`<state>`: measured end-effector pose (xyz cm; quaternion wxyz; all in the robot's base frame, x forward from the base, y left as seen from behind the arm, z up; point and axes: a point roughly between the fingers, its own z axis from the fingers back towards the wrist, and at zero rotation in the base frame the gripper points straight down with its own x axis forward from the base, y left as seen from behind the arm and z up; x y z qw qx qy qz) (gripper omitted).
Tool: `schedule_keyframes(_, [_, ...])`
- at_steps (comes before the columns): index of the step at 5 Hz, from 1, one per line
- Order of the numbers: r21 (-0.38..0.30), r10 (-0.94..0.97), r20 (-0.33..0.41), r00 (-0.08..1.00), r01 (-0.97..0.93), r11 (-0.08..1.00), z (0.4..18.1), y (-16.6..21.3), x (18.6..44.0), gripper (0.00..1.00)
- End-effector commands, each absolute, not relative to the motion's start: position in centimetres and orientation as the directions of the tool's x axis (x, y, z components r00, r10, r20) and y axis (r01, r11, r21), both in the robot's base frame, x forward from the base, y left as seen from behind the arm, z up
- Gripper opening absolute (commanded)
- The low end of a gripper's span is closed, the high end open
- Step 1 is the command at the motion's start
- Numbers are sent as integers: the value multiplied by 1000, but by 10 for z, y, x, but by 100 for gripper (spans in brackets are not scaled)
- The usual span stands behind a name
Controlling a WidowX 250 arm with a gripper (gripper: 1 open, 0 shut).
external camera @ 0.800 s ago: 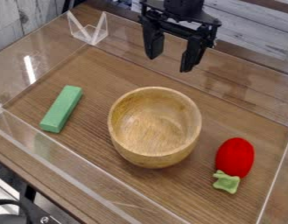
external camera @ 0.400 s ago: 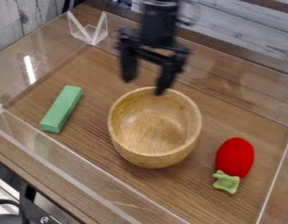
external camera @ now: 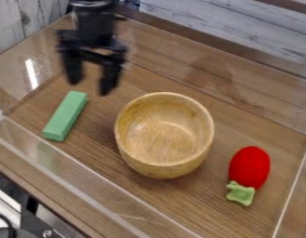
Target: Put the green block in the brown bowl
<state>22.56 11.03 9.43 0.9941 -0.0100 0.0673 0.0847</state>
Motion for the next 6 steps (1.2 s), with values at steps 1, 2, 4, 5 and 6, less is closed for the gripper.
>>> schedule_keyframes(1, [7, 186, -72, 980, -186, 983, 102, 127, 220, 100])
schedule_keyframes(2, [16, 263, -61, 963, -263, 965, 102, 142, 220, 100])
schedule_keyframes(4, [23, 355, -79, 932, -354, 935, 90, 150, 227, 100])
schedule_keyframes(5, [27, 383, -89, 920, -382, 924, 83, 150, 230, 100])
schedule_keyframes(6, [29, 400, -97, 911, -399, 916, 76, 151, 232, 100])
